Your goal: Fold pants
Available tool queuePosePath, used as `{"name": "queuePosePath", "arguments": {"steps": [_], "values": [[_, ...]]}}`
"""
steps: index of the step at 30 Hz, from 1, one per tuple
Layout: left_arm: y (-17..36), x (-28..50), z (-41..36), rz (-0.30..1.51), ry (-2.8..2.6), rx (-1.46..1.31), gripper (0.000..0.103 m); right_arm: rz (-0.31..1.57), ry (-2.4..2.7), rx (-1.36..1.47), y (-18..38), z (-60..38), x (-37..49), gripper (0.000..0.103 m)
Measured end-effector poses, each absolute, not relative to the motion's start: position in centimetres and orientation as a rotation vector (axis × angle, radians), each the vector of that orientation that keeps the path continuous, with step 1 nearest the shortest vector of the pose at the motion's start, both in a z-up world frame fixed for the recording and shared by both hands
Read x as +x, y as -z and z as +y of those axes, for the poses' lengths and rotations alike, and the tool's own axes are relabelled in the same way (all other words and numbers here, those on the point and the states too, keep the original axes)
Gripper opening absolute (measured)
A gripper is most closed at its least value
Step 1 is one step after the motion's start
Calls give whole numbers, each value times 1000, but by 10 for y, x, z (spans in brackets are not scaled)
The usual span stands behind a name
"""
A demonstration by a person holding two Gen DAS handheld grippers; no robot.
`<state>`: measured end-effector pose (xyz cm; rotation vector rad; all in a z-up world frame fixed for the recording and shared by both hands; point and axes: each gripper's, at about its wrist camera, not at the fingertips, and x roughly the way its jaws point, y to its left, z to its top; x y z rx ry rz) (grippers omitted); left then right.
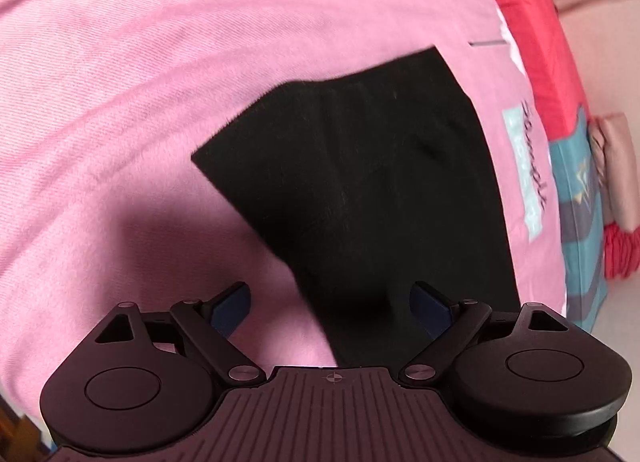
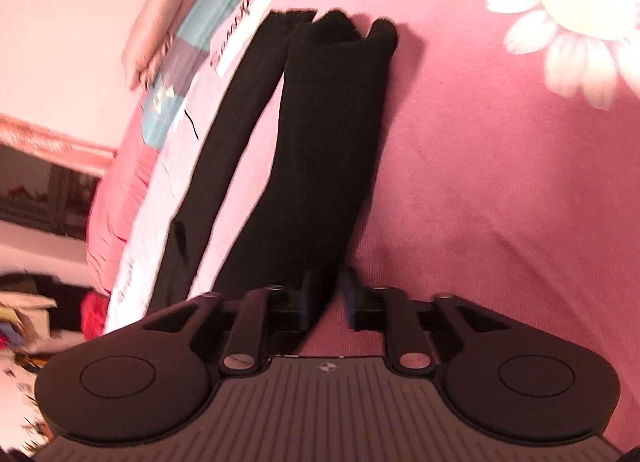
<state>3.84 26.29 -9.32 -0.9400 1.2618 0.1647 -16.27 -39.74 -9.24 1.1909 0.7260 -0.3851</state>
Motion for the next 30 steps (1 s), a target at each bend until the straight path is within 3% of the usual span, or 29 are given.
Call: {"name": "queuePosePath", "arguments": {"steps": [2, 5, 7, 8, 9, 10, 11, 20, 30], "values": [[92, 44, 261, 1249, -166, -928, 103, 684, 403, 1227, 93, -402, -167, 51], [92, 52, 254, 1272, -168, -881, 102, 649, 421, 1256, 98, -408, -160, 52], [91, 52, 253, 1269, -170, -871, 87, 643, 420, 1262, 99, -411, -149, 52], [89, 52, 252, 1264, -172, -862, 86, 654, 429, 1249, 100, -412, -142, 45], [85, 52, 251, 1259, -170, -851, 82, 681, 452, 1228, 99, -413, -136, 22], [81, 51, 250, 1254, -165, -843, 80, 719, 474, 1202, 98, -414, -131, 10], [76, 52, 250, 1247, -159, -841, 79, 737, 474, 1174, 95, -414, -127, 7], [40, 109, 235, 1158, -76, -817, 77, 642, 378, 1095, 48, -428, -78, 7], [62, 229, 206, 1206, -99, -730, 70, 801, 377, 1028, 36, -468, 83, 7]]}}
